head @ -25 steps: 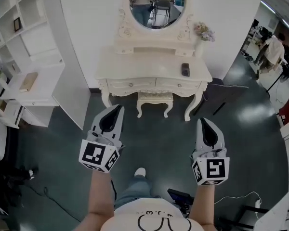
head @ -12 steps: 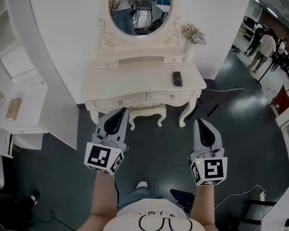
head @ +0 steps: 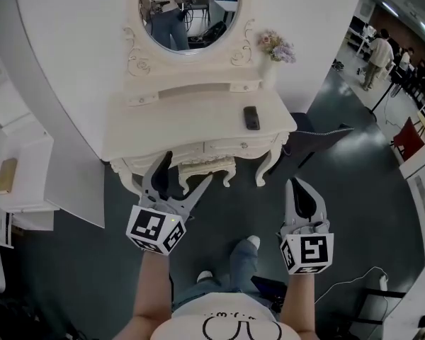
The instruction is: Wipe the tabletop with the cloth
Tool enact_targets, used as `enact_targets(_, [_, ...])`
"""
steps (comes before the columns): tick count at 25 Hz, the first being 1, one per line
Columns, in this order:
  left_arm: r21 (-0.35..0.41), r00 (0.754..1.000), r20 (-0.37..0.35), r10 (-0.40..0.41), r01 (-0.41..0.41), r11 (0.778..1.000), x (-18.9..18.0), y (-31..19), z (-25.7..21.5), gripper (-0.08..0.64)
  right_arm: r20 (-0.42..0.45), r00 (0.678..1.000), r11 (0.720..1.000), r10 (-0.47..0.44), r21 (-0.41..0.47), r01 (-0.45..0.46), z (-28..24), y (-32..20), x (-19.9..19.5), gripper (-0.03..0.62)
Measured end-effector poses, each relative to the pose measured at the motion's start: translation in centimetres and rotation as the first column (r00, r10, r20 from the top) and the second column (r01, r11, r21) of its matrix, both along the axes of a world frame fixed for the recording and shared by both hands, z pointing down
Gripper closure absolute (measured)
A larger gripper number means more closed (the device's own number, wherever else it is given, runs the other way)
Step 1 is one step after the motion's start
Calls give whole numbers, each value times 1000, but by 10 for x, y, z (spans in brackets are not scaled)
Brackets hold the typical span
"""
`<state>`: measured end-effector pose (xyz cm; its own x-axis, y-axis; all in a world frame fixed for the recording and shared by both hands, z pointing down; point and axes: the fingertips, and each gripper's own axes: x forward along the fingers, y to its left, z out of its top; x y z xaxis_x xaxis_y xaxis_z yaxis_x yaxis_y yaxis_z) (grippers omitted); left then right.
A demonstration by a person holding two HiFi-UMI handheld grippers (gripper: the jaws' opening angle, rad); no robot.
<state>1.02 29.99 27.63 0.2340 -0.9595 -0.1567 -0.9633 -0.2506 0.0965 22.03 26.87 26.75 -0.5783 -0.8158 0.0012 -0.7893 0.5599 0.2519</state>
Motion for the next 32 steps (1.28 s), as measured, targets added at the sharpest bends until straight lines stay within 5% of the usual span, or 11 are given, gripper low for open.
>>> enact_targets(4, [-56, 999, 5, 35, -35, 998, 15, -37, 13, 58, 18, 1000, 1000, -1, -8, 1, 5, -36, 6, 595])
enact_targets(20, [-171, 997, 33, -70, 75, 982, 79, -240, 45, 55, 60, 993, 993, -100, -61, 104, 21, -253, 58, 595])
enact_targets(32, [-338, 993, 69, -91, 109, 935, 144, -374, 105, 61, 70, 987, 979, -143, -135, 151, 49, -390, 110, 595])
